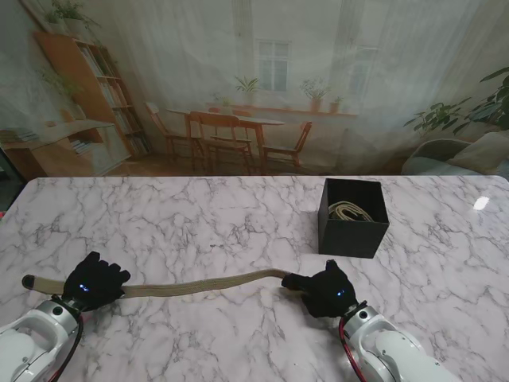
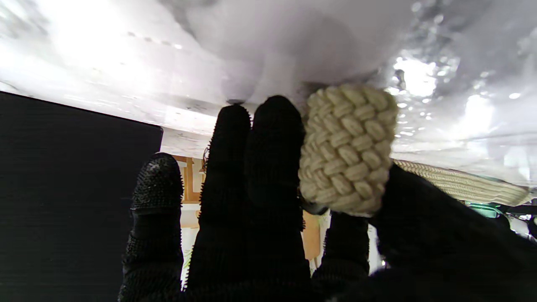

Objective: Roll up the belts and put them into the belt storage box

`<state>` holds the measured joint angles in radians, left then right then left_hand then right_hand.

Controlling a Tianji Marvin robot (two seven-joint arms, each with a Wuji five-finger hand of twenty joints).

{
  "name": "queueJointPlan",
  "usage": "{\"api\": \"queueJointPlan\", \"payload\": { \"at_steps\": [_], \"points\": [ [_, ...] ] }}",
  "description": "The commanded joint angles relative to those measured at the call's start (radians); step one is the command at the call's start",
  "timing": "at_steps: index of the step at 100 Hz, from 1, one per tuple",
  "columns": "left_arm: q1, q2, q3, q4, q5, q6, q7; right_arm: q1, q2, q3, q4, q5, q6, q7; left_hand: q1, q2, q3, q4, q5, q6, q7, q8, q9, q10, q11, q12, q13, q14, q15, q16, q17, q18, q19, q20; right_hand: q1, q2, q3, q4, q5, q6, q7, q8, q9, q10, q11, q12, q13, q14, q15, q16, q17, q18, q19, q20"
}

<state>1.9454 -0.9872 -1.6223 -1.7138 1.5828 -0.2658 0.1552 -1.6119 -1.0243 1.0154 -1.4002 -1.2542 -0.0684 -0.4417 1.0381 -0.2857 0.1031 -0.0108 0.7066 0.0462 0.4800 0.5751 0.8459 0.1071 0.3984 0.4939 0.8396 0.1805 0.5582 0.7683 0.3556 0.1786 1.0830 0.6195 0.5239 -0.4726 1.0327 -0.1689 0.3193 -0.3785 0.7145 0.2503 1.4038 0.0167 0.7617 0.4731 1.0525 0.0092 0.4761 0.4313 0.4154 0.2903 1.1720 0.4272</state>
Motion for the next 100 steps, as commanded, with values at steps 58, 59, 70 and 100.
{"api": "queueJointPlan", "payload": {
  "at_steps": [58, 59, 70, 100],
  "points": [
    [0.006, -0.006, -0.032, -0.093, -0.019, -0.084, 0.053, -0.012, 0.004, 0.008, -0.012, 0.023, -0.055, 0.096, -0.023, 0.098, -0.072, 0.003, -0.018, 0.007, -0.062, 0.043, -0.108, 0.032, -0.084, -0.048, -0.097, 0.039, -0.103, -0.055, -0.091, 0.062, -0.082, -0.007, 0.172, 0.160, 0.032, 0.046, 0.098, -0.106, 0.018, -0.005, 0.050, -0.017, 0.030, 0.016, 0.141, -0.002, 0.077, 0.055, 0.018, 0.092, -0.028, -0.015],
    [0.006, -0.006, -0.032, -0.093, -0.019, -0.085, 0.053, -0.012, 0.004, 0.007, -0.011, 0.023, -0.056, 0.095, -0.023, 0.098, -0.072, 0.003, -0.017, 0.006, -0.062, 0.043, -0.109, 0.032, -0.084, -0.048, -0.097, 0.039, -0.104, -0.055, -0.091, 0.062, -0.082, -0.007, 0.170, 0.159, 0.031, 0.046, 0.116, -0.110, 0.029, 0.002, 0.049, -0.018, 0.032, 0.018, 0.140, -0.003, 0.074, 0.054, 0.016, 0.091, -0.030, -0.015],
    [0.009, -0.007, -0.033, -0.100, -0.022, -0.087, 0.044, -0.012, 0.003, 0.007, -0.014, 0.029, -0.055, 0.101, -0.037, 0.121, -0.081, 0.001, -0.016, 0.009, -0.067, 0.043, -0.112, 0.036, -0.090, -0.051, -0.103, 0.044, -0.108, -0.058, -0.098, 0.067, -0.088, -0.007, 0.086, 0.089, 0.031, -0.015, 0.202, 0.136, 0.068, -0.038, 0.056, -0.047, 0.018, 0.018, 0.103, -0.049, 0.037, 0.047, -0.005, 0.045, -0.035, -0.002],
    [-0.033, -0.013, 0.004, -0.149, -0.072, -0.142, 0.017, -0.019, 0.009, 0.027, -0.053, 0.025, -0.102, 0.186, -0.079, 0.168, -0.106, 0.001, -0.010, 0.003, -0.093, 0.046, -0.115, 0.035, -0.119, -0.060, -0.124, 0.047, -0.133, -0.071, -0.121, 0.083, -0.111, -0.004, -0.342, 0.066, -0.143, 0.051, 0.317, 0.428, 0.101, 0.117, -0.015, -0.121, -0.166, -0.084, -0.028, -0.090, -0.042, 0.002, -0.071, -0.025, -0.033, 0.003]
  ]
}}
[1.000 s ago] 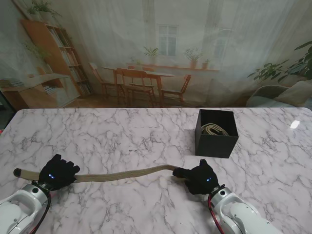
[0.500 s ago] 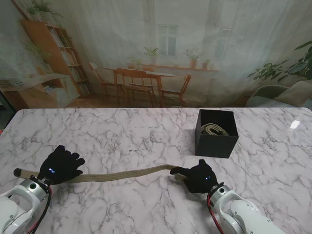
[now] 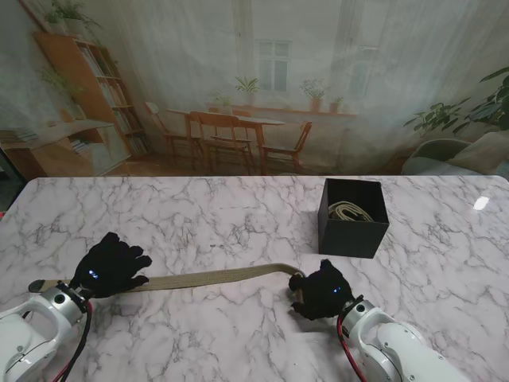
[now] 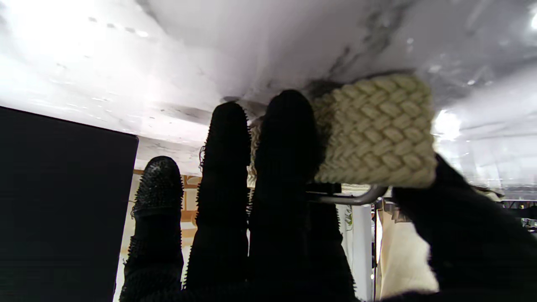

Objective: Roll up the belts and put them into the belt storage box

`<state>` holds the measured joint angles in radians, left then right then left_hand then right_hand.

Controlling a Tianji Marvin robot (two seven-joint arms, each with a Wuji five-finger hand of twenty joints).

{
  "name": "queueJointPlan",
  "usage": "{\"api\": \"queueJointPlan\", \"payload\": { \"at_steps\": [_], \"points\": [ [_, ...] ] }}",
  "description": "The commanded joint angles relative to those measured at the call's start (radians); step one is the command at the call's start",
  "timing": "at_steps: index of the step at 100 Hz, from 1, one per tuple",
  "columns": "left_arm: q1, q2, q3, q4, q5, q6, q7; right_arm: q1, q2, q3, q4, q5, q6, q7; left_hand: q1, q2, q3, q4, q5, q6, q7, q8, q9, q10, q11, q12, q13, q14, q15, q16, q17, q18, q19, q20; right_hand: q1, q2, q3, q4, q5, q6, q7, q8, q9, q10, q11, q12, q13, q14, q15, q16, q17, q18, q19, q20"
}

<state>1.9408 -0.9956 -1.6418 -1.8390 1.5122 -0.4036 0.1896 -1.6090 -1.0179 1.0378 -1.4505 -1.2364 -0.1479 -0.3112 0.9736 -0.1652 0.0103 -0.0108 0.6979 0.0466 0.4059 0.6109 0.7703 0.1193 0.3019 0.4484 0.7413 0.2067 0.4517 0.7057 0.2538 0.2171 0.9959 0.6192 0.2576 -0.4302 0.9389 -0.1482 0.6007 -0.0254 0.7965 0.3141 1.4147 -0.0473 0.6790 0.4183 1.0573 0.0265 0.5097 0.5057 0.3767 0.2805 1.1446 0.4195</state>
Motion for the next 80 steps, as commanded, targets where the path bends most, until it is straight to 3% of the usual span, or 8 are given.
{"api": "queueJointPlan", "payload": {
  "at_steps": [1, 27, 52, 54, 62, 67, 71, 80],
  "points": [
    [-0.031, -0.005, 0.027, -0.025, -0.004, -0.004, -0.019, -0.024, 0.003, 0.008, -0.007, 0.007, -0.026, 0.064, -0.015, 0.048, -0.014, 0.001, -0.001, 0.003, -0.019, 0.010, -0.039, 0.022, -0.023, -0.014, -0.025, 0.021, -0.027, -0.009, -0.019, 0.044, -0.024, -0.004, -0.083, 0.029, -0.057, 0.031, 0.031, 0.080, 0.015, 0.056, -0.032, -0.058, -0.092, -0.032, -0.038, -0.110, -0.080, -0.075, -0.034, -0.016, -0.007, 0.011],
    [-0.095, -0.007, 0.085, -0.025, -0.038, -0.013, -0.057, -0.071, 0.017, 0.117, -0.151, 0.016, -0.164, 0.346, -0.019, 0.051, -0.016, 0.001, 0.003, -0.002, -0.028, 0.018, -0.035, 0.018, -0.031, -0.014, -0.026, 0.018, -0.036, -0.014, -0.022, 0.046, -0.031, 0.002, -0.075, 0.072, -0.152, 0.067, -0.115, 0.187, -0.093, 0.111, -0.216, -0.088, -0.261, -0.123, -0.181, -0.139, -0.170, -0.140, -0.113, -0.024, -0.069, 0.011],
    [-0.111, -0.008, 0.098, -0.015, -0.052, -0.014, -0.065, -0.086, 0.020, 0.153, -0.207, 0.064, -0.208, 0.472, -0.018, 0.053, -0.016, 0.001, 0.006, 0.000, -0.034, 0.023, -0.032, 0.020, -0.035, -0.013, -0.026, 0.018, -0.040, -0.015, -0.023, 0.049, -0.037, 0.005, 0.012, -0.207, 0.579, 0.155, -0.118, 0.200, -0.137, 0.201, -0.293, -0.081, -0.298, -0.191, -0.237, -0.167, -0.205, -0.176, -0.148, -0.026, -0.114, 0.028],
    [-0.110, -0.008, 0.098, -0.015, -0.051, -0.013, -0.066, -0.086, 0.021, 0.153, -0.206, 0.062, -0.208, 0.471, -0.017, 0.052, -0.016, 0.001, 0.007, -0.001, -0.034, 0.024, -0.031, 0.020, -0.035, -0.012, -0.026, 0.019, -0.040, -0.015, -0.023, 0.049, -0.037, 0.005, 0.016, -0.221, 0.616, 0.172, -0.115, 0.200, -0.135, 0.204, -0.292, -0.083, -0.300, -0.194, -0.236, -0.171, -0.206, -0.179, -0.145, -0.027, -0.113, 0.029],
    [-0.108, -0.008, 0.096, -0.017, -0.049, -0.014, -0.066, -0.085, 0.021, 0.148, -0.203, 0.058, -0.200, 0.472, -0.017, 0.052, -0.016, 0.001, 0.008, -0.002, -0.034, 0.025, -0.030, 0.019, -0.035, -0.012, -0.025, 0.018, -0.041, -0.016, -0.024, 0.051, -0.039, 0.006, 0.051, -0.212, 0.630, 0.473, -0.107, 0.196, -0.127, 0.213, -0.288, -0.092, -0.320, -0.206, -0.232, -0.180, -0.205, -0.191, -0.140, -0.031, -0.108, 0.028],
    [-0.108, -0.008, 0.095, -0.016, -0.050, -0.016, -0.064, -0.083, 0.022, 0.144, -0.201, 0.046, -0.194, 0.468, -0.017, 0.052, -0.016, 0.001, 0.009, 0.000, -0.035, 0.026, -0.029, 0.020, -0.035, -0.011, -0.025, 0.019, -0.041, -0.016, -0.023, 0.051, -0.040, 0.006, 0.103, -0.234, 0.631, 0.533, -0.093, 0.188, -0.115, 0.217, -0.273, -0.106, -0.321, -0.208, -0.222, -0.195, -0.202, -0.194, -0.132, -0.038, -0.104, 0.027],
    [-0.109, -0.007, 0.096, -0.015, -0.050, -0.017, -0.062, -0.082, 0.022, 0.139, -0.198, 0.026, -0.188, 0.454, -0.016, 0.052, -0.016, 0.001, 0.009, -0.002, -0.035, 0.026, -0.027, 0.019, -0.035, -0.011, -0.025, 0.017, -0.041, -0.016, -0.021, 0.050, -0.040, 0.007, 0.171, -0.282, 0.631, 0.459, -0.077, 0.175, -0.088, 0.224, -0.255, -0.123, -0.324, -0.210, -0.209, -0.210, -0.197, -0.202, -0.116, -0.048, -0.091, 0.025],
    [-0.112, -0.007, 0.098, -0.013, -0.051, -0.021, -0.059, -0.076, 0.026, 0.122, -0.185, -0.037, -0.170, 0.398, -0.015, 0.054, -0.016, 0.001, 0.010, -0.002, -0.035, 0.027, -0.026, 0.019, -0.034, -0.010, -0.023, 0.018, -0.041, -0.015, -0.021, 0.050, -0.040, 0.007, 0.223, -0.311, 0.564, 0.064, -0.019, 0.093, -0.003, 0.248, -0.188, -0.157, -0.316, -0.206, -0.174, -0.206, -0.171, -0.202, -0.090, -0.047, -0.065, 0.012]
  ]
}}
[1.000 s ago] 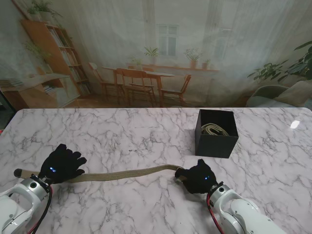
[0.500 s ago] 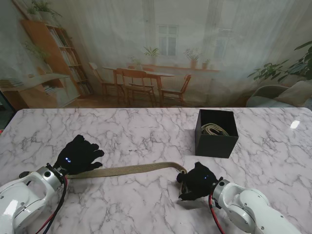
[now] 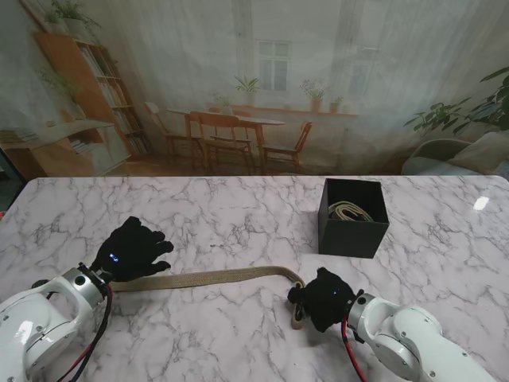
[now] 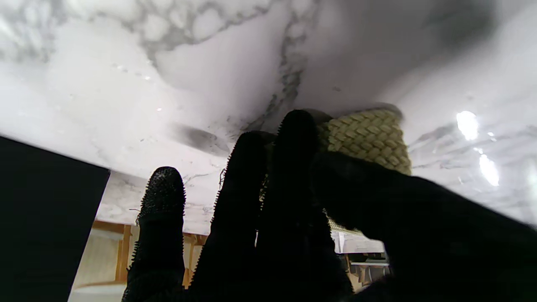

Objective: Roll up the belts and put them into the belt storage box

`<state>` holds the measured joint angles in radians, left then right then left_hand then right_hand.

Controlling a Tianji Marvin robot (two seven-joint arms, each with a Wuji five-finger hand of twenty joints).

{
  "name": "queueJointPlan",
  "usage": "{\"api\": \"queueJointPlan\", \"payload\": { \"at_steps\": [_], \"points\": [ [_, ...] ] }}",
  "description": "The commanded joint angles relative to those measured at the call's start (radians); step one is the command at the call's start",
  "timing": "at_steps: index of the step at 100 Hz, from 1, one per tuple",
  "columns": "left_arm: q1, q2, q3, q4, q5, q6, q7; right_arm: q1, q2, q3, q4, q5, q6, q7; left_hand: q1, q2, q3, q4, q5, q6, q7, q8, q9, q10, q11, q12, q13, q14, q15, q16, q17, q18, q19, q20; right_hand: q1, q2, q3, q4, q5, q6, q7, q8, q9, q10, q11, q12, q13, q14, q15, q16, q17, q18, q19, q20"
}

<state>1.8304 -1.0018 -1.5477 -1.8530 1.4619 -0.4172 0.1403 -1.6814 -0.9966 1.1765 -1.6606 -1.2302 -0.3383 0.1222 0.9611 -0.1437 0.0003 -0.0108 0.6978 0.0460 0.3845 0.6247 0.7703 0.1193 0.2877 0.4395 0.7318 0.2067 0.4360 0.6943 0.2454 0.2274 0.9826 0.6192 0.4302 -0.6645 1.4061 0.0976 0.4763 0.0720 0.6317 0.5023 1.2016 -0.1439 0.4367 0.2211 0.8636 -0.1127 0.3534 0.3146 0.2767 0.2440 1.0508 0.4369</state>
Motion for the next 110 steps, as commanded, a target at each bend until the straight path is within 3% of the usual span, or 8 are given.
{"api": "queueJointPlan", "payload": {
  "at_steps": [1, 12, 34, 62, 76, 87, 100, 110],
  "points": [
    [-0.002, -0.001, 0.005, 0.001, -0.001, -0.008, -0.010, -0.002, 0.005, -0.019, 0.029, -0.051, 0.020, -0.044, -0.003, 0.032, -0.006, 0.001, 0.010, -0.001, -0.013, 0.013, -0.026, 0.018, -0.020, -0.001, -0.014, 0.018, -0.025, -0.004, -0.013, 0.040, -0.027, 0.007, 0.048, -0.088, 0.069, -0.216, 0.112, -0.021, 0.172, 0.063, 0.038, -0.063, -0.075, -0.005, 0.023, -0.060, -0.011, -0.008, 0.011, 0.000, 0.029, -0.007],
    [-0.001, -0.001, 0.005, -0.003, -0.005, -0.010, -0.022, 0.007, 0.007, -0.041, 0.054, -0.078, 0.044, -0.096, -0.006, 0.035, -0.007, 0.000, 0.007, -0.002, -0.017, 0.013, -0.030, 0.020, -0.023, -0.002, -0.019, 0.019, -0.029, -0.005, -0.015, 0.040, -0.030, 0.008, 0.022, 0.035, -0.209, -0.296, 0.078, -0.214, 0.380, -0.068, 0.050, -0.014, -0.003, 0.072, 0.038, 0.056, 0.034, 0.059, -0.003, 0.127, 0.011, -0.019],
    [0.007, -0.002, -0.001, -0.011, -0.007, -0.017, -0.032, 0.002, 0.001, -0.057, 0.067, -0.061, 0.094, -0.127, -0.010, 0.039, -0.008, 0.000, 0.008, -0.001, -0.021, 0.013, -0.035, 0.022, -0.030, -0.005, -0.023, 0.021, -0.035, -0.009, -0.017, 0.042, -0.039, 0.006, 0.068, 0.128, -0.349, -0.335, 0.142, -0.436, 0.504, 0.004, -0.260, 0.140, 0.112, 0.262, 0.008, 0.141, 0.106, 0.166, 0.021, 0.241, -0.019, 0.022],
    [0.008, -0.002, -0.003, -0.013, -0.011, -0.023, -0.033, -0.001, -0.004, -0.053, 0.069, -0.023, 0.087, -0.133, -0.012, 0.042, -0.009, 0.000, 0.009, -0.002, -0.024, 0.014, -0.034, 0.022, -0.031, -0.004, -0.023, 0.020, -0.036, -0.010, -0.017, 0.043, -0.043, 0.008, 0.026, 0.094, -0.348, -0.341, 0.245, -0.367, 0.573, -0.129, -0.741, 0.339, -0.053, 0.020, -0.164, 0.182, 0.022, 0.069, 0.041, 0.253, -0.025, 0.034],
    [0.006, -0.002, -0.002, -0.014, -0.014, -0.026, -0.040, -0.001, -0.008, -0.055, 0.075, 0.008, 0.090, -0.131, -0.014, 0.043, -0.009, -0.001, 0.009, -0.003, -0.024, 0.015, -0.032, 0.022, -0.031, -0.004, -0.023, 0.021, -0.037, -0.010, -0.017, 0.043, -0.044, 0.009, 0.019, 0.064, -0.306, -0.350, 0.294, -0.299, 0.608, -0.183, -0.870, 0.412, -0.062, 0.009, -0.217, 0.218, -0.061, -0.001, 0.043, 0.260, -0.045, 0.006],
    [0.003, -0.002, 0.000, -0.015, -0.017, -0.031, -0.047, -0.002, -0.013, -0.056, 0.079, 0.045, 0.109, -0.118, -0.015, 0.045, -0.009, -0.001, 0.010, -0.001, -0.025, 0.015, -0.030, 0.021, -0.031, -0.003, -0.023, 0.021, -0.037, -0.010, -0.017, 0.043, -0.045, 0.010, 0.022, 0.074, -0.303, -0.347, 0.285, -0.266, 0.627, -0.183, -0.818, 0.391, -0.029, 0.019, -0.212, 0.226, -0.069, -0.012, 0.038, 0.266, -0.055, -0.006],
    [-0.002, -0.002, 0.003, -0.016, -0.021, -0.035, -0.056, 0.005, -0.016, -0.068, 0.099, 0.052, 0.124, -0.152, -0.015, 0.045, -0.009, -0.001, 0.011, -0.001, -0.025, 0.016, -0.030, 0.021, -0.031, -0.003, -0.023, 0.021, -0.037, -0.010, -0.016, 0.043, -0.045, 0.011, 0.042, 0.123, -0.343, -0.350, 0.196, -0.249, 0.680, -0.188, -0.584, 0.234, 0.064, 0.061, -0.182, 0.182, -0.028, 0.007, 0.040, 0.247, -0.037, -0.013],
    [-0.004, -0.002, 0.004, -0.017, -0.022, -0.039, -0.060, 0.011, -0.019, -0.077, 0.116, 0.052, 0.131, -0.196, -0.015, 0.046, -0.009, -0.001, 0.011, -0.003, -0.024, 0.016, -0.029, 0.021, -0.030, -0.002, -0.022, 0.019, -0.037, -0.010, -0.017, 0.042, -0.046, 0.012, 0.060, 0.143, -0.371, -0.355, 0.150, -0.260, 0.696, -0.199, -0.445, 0.186, 0.187, 0.117, -0.132, 0.157, 0.008, 0.027, 0.047, 0.237, -0.030, -0.015]
  ]
}}
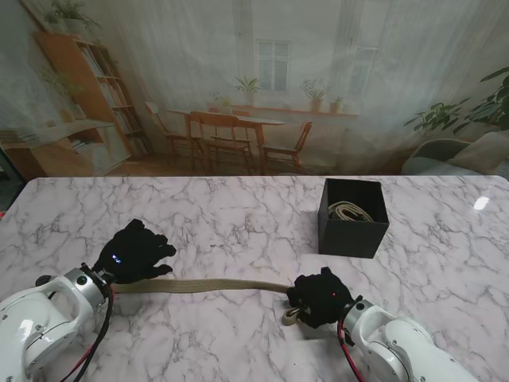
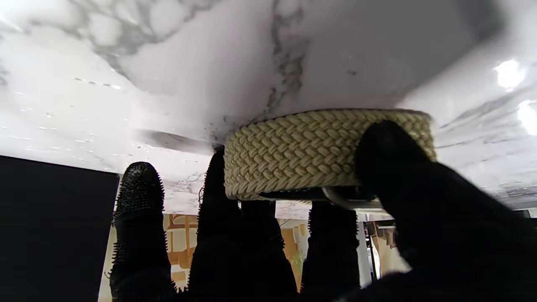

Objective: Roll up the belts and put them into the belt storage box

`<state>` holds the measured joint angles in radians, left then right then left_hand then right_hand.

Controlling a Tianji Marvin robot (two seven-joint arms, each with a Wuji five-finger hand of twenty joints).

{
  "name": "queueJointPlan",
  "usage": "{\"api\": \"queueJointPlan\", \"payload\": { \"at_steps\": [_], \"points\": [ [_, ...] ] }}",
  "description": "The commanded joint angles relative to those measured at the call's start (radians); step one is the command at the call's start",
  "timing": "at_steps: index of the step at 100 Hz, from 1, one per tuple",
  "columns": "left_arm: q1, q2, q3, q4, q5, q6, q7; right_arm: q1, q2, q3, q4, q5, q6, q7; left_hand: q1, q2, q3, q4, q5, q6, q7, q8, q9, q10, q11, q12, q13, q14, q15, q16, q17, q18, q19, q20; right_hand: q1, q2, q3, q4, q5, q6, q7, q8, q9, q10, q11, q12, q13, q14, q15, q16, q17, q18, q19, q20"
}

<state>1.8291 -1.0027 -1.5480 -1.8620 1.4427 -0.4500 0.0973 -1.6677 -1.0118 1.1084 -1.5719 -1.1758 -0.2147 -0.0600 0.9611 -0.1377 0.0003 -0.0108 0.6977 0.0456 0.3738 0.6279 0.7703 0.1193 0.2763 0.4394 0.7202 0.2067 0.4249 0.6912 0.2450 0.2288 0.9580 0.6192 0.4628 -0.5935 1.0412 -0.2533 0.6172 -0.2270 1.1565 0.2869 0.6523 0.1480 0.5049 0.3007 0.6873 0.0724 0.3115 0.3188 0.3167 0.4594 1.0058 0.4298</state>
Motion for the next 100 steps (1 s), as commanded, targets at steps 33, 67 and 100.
{"api": "queueJointPlan", "payload": {
  "at_steps": [33, 67, 100],
  "points": [
    [-0.018, -0.001, 0.015, -0.009, -0.012, -0.013, -0.030, 0.029, -0.010, -0.043, 0.090, -0.023, 0.008, -0.184, -0.019, 0.043, -0.011, -0.002, 0.012, -0.006, -0.012, 0.014, -0.027, 0.017, -0.017, -0.001, -0.010, 0.018, -0.025, -0.007, -0.019, 0.042, -0.022, 0.014, 0.047, 0.079, -0.053, -0.012, -0.022, -0.083, -0.115, -0.081, 0.447, -0.168, 0.247, 0.116, 0.210, -0.087, 0.107, 0.068, 0.049, -0.061, 0.062, -0.004],
    [-0.037, -0.002, 0.043, 0.001, -0.025, 0.001, -0.043, 0.065, -0.018, -0.084, 0.146, -0.009, 0.018, -0.281, -0.019, 0.043, -0.010, -0.001, 0.012, -0.007, -0.011, 0.014, -0.025, 0.013, -0.017, -0.001, -0.010, 0.015, -0.027, -0.007, -0.024, 0.044, -0.021, 0.018, 0.098, 0.127, 0.053, 0.127, -0.415, -0.056, -0.459, -0.045, 0.802, -0.187, 0.152, 0.104, 0.436, -0.140, 0.156, 0.080, 0.156, -0.140, 0.159, -0.021],
    [-0.041, -0.002, 0.040, -0.001, -0.026, -0.009, -0.048, 0.089, -0.016, -0.104, 0.169, -0.009, -0.018, -0.298, -0.018, 0.043, -0.010, -0.001, 0.012, -0.007, -0.010, 0.014, -0.021, 0.012, -0.015, 0.000, -0.009, 0.016, -0.027, -0.006, -0.023, 0.044, -0.023, 0.020, 0.194, 0.165, 0.052, 0.133, -0.165, -0.267, -0.416, -0.039, 0.807, -0.142, 0.219, 0.142, 0.535, -0.081, 0.215, 0.125, 0.161, -0.086, 0.143, -0.049]
  ]
}}
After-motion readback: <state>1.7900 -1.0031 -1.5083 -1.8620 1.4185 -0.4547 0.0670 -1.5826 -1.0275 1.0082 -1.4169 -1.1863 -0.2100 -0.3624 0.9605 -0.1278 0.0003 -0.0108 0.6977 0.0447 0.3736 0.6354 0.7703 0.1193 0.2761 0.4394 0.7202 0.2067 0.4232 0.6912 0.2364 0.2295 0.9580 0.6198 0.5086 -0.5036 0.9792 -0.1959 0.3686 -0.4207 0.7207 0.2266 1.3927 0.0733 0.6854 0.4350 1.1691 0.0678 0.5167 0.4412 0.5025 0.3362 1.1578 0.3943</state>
